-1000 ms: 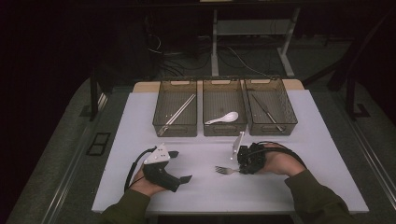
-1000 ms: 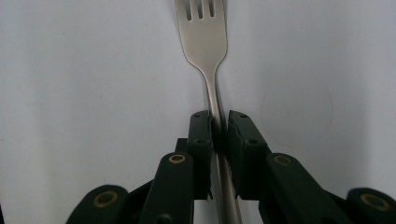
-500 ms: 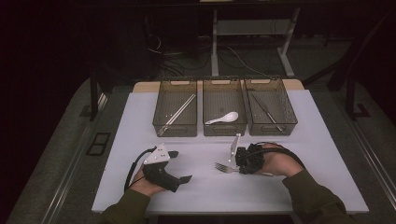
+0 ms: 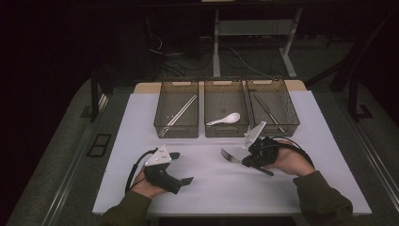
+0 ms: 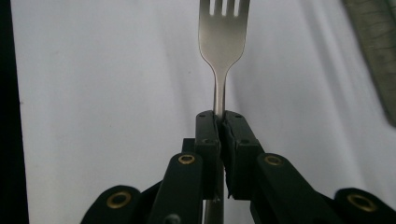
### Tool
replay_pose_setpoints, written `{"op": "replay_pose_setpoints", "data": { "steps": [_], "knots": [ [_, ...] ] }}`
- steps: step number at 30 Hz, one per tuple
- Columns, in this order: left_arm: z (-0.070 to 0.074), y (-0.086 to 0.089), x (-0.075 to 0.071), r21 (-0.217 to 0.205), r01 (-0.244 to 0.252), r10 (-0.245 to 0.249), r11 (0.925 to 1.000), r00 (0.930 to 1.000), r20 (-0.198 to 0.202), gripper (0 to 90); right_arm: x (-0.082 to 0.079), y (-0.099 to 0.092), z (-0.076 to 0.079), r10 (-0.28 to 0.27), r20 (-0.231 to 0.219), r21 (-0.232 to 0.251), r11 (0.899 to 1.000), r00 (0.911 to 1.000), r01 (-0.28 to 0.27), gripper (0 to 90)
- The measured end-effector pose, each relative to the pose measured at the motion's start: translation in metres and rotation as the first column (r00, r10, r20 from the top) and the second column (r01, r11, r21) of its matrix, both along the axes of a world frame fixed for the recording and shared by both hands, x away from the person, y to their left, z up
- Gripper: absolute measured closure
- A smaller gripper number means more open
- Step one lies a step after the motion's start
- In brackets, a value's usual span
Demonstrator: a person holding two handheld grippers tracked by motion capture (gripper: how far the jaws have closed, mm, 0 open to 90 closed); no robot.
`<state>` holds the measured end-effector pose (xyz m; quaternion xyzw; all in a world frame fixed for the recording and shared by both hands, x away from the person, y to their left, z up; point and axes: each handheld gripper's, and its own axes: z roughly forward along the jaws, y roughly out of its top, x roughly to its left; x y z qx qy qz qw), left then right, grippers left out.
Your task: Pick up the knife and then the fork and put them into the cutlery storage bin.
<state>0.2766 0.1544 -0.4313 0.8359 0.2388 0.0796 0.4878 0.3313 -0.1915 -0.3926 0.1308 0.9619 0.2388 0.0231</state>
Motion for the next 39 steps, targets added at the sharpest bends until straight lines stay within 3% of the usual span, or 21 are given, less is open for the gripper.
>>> {"op": "replay_pose_setpoints", "data": {
  "steps": [3, 5, 8, 12, 18, 24, 30, 39],
  "knots": [
    [0.0, 0.0, 0.0, 0.0, 0.001, -0.001, 1.0, 1.0, 0.0, 0.0, 0.002, -0.009, 0.004, -0.026, 0.003, 0.056, 0.998, 0.9997, 0.026, 84.8],
    [0.0, 0.0, 0.0, -0.002, 0.0, 0.0, 1.0, 1.0, 0.0, 0.0, 0.002, -0.015, 0.007, -0.064, -0.016, 0.104, 0.992, 0.9978, 0.066, 84.8],
    [0.0, 0.0, 0.0, 0.001, 0.001, -0.001, 1.0, 1.0, 0.0, 0.0, 0.003, -0.023, 0.011, -0.096, -0.01, 0.142, 0.985, 0.9954, 0.096, 84.8],
    [0.0, 0.0, 0.0, 0.0, 0.001, -0.001, 1.0, 1.0, 0.0, 0.0, 0.004, -0.033, 0.018, -0.15, -0.012, 0.208, 0.967, 0.9886, 0.149, 84.8],
    [0.0, 0.0, 0.0, 0.001, 0.002, -0.002, 1.0, 1.0, 0.001, 0.0, 0.007, -0.052, 0.03, -0.266, -0.021, 0.335, 0.907, 0.9639, 0.257, 84.8],
    [-0.001, 0.0, 0.001, -0.002, -0.002, 0.002, 1.0, 1.0, -0.004, 0.0, 0.011, -0.073, 0.039, -0.366, -0.022, 0.436, 0.834, 0.9302, 0.339, 84.8],
    [-0.001, 0.0, 0.001, -0.005, -0.004, 0.004, 1.0, 1.0, -0.007, 0.0, 0.014, -0.089, 0.046, -0.456, -0.024, 0.495, 0.768, 0.8899, 0.406, 84.8],
    [-0.001, 0.001, 0.002, -0.003, -0.005, 0.005, 1.0, 0.9999, -0.012, 0.0, 0.022, -0.118, 0.055, -0.559, -0.005, 0.549, 0.691, 0.8293, 0.469, 84.8]
  ]
}}
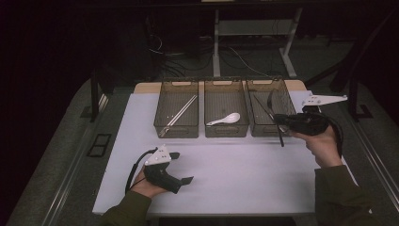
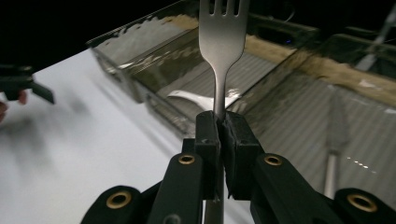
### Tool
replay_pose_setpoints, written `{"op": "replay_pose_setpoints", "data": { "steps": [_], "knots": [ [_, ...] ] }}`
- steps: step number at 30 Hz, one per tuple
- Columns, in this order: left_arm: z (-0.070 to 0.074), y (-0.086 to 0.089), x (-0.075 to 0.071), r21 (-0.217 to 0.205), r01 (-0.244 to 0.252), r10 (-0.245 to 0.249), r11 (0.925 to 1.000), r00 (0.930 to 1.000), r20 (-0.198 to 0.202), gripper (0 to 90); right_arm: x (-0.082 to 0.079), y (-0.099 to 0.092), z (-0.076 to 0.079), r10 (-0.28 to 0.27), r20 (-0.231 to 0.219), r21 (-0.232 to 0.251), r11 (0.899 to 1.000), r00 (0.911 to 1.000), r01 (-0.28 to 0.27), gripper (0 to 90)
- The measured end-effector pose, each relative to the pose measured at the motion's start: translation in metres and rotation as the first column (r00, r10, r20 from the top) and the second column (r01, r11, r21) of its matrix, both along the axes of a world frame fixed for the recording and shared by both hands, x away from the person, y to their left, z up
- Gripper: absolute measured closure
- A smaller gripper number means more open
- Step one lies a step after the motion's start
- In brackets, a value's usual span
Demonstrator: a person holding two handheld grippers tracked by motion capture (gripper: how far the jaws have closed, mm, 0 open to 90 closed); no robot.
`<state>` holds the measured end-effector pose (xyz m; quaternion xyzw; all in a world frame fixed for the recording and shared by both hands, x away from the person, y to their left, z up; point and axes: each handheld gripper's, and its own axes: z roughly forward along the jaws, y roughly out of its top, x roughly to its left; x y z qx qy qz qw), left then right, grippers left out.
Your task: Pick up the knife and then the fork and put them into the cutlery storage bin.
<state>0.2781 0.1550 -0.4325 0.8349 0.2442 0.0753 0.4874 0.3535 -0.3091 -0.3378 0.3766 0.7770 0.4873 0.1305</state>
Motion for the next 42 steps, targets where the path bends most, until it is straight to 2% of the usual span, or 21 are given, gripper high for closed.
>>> {"op": "replay_pose_setpoints", "data": {
  "steps": [7, 19, 24, 27, 33, 42],
  "knots": [
    [0.0, 0.0, 0.0, -0.003, -0.004, 0.004, 1.0, 1.0, 0.001, 0.0, 0.012, -0.016, 0.007, -0.073, 0.029, 0.027, 0.997, 0.9969, 0.072, 84.8],
    [0.0, 0.001, 0.0, -0.001, 0.001, -0.001, 1.0, 1.0, 0.002, 0.0, 0.046, -0.024, 0.018, -0.174, 0.06, -0.01, 0.985, 0.9829, 0.175, 84.7],
    [0.0, 0.0, 0.0, 0.0, 0.006, -0.006, 1.0, 1.0, 0.003, 0.0, 0.06, -0.026, 0.016, -0.204, 0.073, -0.037, 0.978, 0.9762, 0.207, 84.7],
    [0.0, 0.001, 0.0, 0.0, 0.005, -0.005, 1.0, 1.0, 0.003, 0.0, 0.068, -0.026, 0.011, -0.216, 0.062, -0.057, 0.974, 0.9744, 0.22, 84.7],
    [0.0, 0.0, 0.0, 0.0, 0.008, -0.008, 1.0, 1.0, 0.003, 0.0, 0.082, -0.025, -0.006, -0.233, 0.012, -0.122, 0.965, 0.9724, 0.233, 84.7],
    [0.0, 0.0, -0.001, -0.004, 0.009, -0.009, 1.0, 0.9999, 0.005, 0.0, 0.088, -0.024, -0.024, -0.248, -0.045, -0.19, 0.953, 0.9677, 0.235, 84.7]
  ]
}}
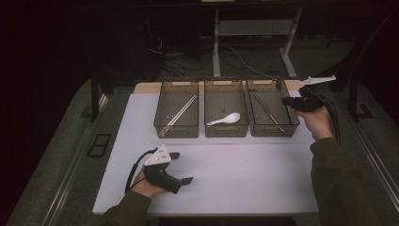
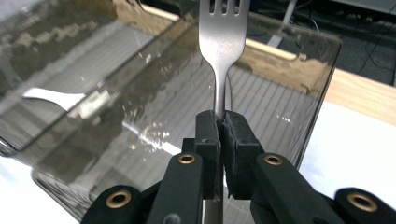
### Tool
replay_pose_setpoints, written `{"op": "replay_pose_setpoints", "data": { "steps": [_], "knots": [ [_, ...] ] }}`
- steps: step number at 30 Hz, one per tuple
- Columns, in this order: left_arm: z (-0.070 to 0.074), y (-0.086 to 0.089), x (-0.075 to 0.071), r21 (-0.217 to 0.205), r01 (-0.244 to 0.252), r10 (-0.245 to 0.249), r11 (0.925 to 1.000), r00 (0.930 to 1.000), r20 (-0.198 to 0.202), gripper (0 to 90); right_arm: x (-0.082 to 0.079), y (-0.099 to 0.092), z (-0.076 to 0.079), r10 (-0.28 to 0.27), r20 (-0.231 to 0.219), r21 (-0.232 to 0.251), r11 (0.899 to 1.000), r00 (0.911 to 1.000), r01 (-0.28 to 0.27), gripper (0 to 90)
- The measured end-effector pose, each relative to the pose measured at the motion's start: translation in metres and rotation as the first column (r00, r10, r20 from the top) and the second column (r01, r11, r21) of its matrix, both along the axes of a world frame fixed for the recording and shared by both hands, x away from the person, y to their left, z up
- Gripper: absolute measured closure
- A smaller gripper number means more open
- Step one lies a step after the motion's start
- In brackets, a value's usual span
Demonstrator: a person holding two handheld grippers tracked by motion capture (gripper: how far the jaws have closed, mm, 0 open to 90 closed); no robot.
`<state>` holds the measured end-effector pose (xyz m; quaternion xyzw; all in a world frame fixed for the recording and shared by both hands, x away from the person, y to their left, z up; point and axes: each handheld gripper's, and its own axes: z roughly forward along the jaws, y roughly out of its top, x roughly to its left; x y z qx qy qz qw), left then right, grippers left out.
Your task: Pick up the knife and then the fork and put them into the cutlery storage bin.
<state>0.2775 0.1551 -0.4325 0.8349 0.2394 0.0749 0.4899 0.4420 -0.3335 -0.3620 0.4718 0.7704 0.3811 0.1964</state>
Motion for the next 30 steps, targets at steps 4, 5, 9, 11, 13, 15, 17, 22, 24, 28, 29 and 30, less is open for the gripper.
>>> {"op": "replay_pose_setpoints", "data": {
  "steps": [4, 5, 9, 11, 13, 15, 17, 22, 24, 28, 29, 30],
  "knots": [
    [0.0, 0.0, 0.0, 0.001, 0.0, 0.0, 1.0, 1.0, 0.0, 0.0, 0.0, -0.001, -0.008, 0.004, -0.031, -0.016, 1.0, 0.9995, -0.004, 84.7],
    [0.0, 0.0, 0.0, 0.0, -0.001, 0.001, 1.0, 1.0, -0.001, 0.0, 0.001, -0.001, -0.01, 0.004, -0.034, -0.025, 1.0, 0.9994, -0.005, 84.7],
    [0.0, -0.001, 0.0, 0.0, -0.002, 0.002, 1.0, 1.0, -0.002, 0.0, 0.0, -0.002, -0.015, 0.011, -0.054, -0.043, 0.999, 0.9985, -0.013, 84.6],
    [0.0, -0.001, 0.0, 0.0, -0.002, 0.002, 1.0, 1.0, -0.003, 0.0, 0.0, -0.001, -0.017, 0.01, -0.059, -0.054, 0.998, 0.9982, -0.013, 84.6],
    [0.0, -0.001, 0.0, 0.001, -0.001, 0.001, 1.0, 1.0, -0.002, 0.0, 0.0, -0.001, -0.019, 0.012, -0.07, -0.062, 0.998, 0.9974, -0.017, 84.6],
    [0.0, -0.001, 0.0, 0.001, -0.001, 0.001, 1.0, 1.0, -0.003, 0.0, 0.0, -0.001, -0.021, 0.014, -0.079, -0.078, 0.997, 0.9968, -0.02, 84.5],
    [0.0, -0.001, 0.0, 0.005, 0.0, 0.0, 1.0, 1.0, -0.004, 0.0, 0.001, 0.0, -0.022, 0.014, -0.097, -0.089, 0.996, 0.9952, -0.023, 84.2],
    [0.0, -0.001, 0.0, 0.001, -0.001, 0.001, 1.0, 1.0, -0.003, 0.0, 0.001, 0.004, -0.023, 0.032, -0.11, -0.105, 0.994, 0.9935, -0.043, 83.2],
    [0.0, -0.001, 0.0, 0.002, -0.001, 0.001, 1.0, 1.0, -0.002, 0.0, 0.002, 0.006, -0.023, 0.035, -0.112, -0.111, 0.993, 0.993, -0.048, 81.8],
    [0.0, -0.001, 0.0, 0.001, 0.0, 0.0, 1.0, 1.0, -0.001, 0.0, 0.001, 0.007, -0.023, 0.036, -0.11, -0.109, 0.993, 0.9933, -0.048, 76.5],
    [0.0, 0.0, 0.0, 0.004, 0.001, -0.001, 1.0, 1.0, -0.002, 0.0, 0.001, 0.007, -0.022, 0.034, -0.109, -0.107, 0.993, 0.9934, -0.046, 75.6],
    [0.0, -0.001, 0.0, 0.0, 0.0, 0.0, 1.0, 1.0, -0.001, 0.0, 0.001, 0.007, -0.022, 0.034, -0.109, -0.103, 0.994, 0.9935, -0.045, 74.6]
  ]
}}
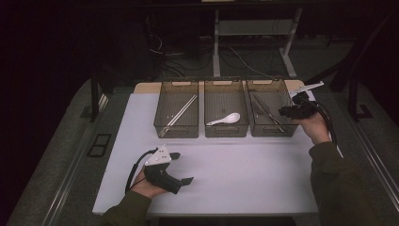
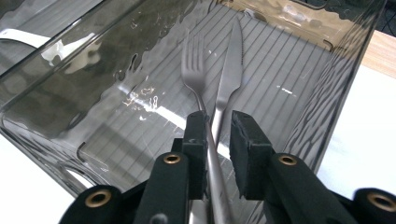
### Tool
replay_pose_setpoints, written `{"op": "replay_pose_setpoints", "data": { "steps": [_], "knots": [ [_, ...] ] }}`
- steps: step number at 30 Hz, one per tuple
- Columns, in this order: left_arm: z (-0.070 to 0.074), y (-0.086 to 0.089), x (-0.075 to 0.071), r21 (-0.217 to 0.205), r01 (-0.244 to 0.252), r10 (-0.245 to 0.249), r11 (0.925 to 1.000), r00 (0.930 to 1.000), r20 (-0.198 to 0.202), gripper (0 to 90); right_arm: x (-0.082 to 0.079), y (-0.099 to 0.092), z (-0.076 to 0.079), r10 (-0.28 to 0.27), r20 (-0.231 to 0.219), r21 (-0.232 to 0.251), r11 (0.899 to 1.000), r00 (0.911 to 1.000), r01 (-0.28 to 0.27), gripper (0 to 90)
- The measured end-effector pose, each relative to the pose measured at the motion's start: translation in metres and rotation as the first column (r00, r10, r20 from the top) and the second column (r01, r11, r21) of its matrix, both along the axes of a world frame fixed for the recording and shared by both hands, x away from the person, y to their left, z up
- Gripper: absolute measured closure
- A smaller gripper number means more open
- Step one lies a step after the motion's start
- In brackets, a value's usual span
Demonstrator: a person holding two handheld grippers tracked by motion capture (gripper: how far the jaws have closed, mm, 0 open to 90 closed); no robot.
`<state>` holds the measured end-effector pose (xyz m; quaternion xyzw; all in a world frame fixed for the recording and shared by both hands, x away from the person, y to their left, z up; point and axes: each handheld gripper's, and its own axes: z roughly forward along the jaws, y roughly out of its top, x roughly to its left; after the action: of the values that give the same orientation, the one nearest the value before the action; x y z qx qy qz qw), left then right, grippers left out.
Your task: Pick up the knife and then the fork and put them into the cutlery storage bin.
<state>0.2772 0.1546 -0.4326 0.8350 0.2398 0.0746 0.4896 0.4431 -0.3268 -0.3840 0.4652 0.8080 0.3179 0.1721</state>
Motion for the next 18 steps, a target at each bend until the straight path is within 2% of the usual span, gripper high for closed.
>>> {"op": "replay_pose_setpoints", "data": {
  "steps": [5, 10, 18],
  "knots": [
    [0.0, 0.0, 0.0, 0.0, -0.001, 0.001, 1.0, 1.0, 0.0, 0.0, -0.002, -0.002, 0.002, -0.002, -0.003, 0.049, 0.999, 1.0, 0.002, 65.9],
    [0.0, 0.0, 0.0, 0.002, 0.0, 0.0, 1.0, 1.0, 0.0, 0.0, -0.005, -0.003, 0.007, -0.011, -0.001, 0.113, 0.994, 0.9999, 0.011, 52.1],
    [0.0, 0.0, 0.0, 0.0, 0.002, -0.002, 1.0, 1.0, 0.002, 0.0, -0.015, -0.001, 0.016, -0.006, 0.045, 0.155, 0.988, 0.999, -0.001, 39.4]
  ]
}}
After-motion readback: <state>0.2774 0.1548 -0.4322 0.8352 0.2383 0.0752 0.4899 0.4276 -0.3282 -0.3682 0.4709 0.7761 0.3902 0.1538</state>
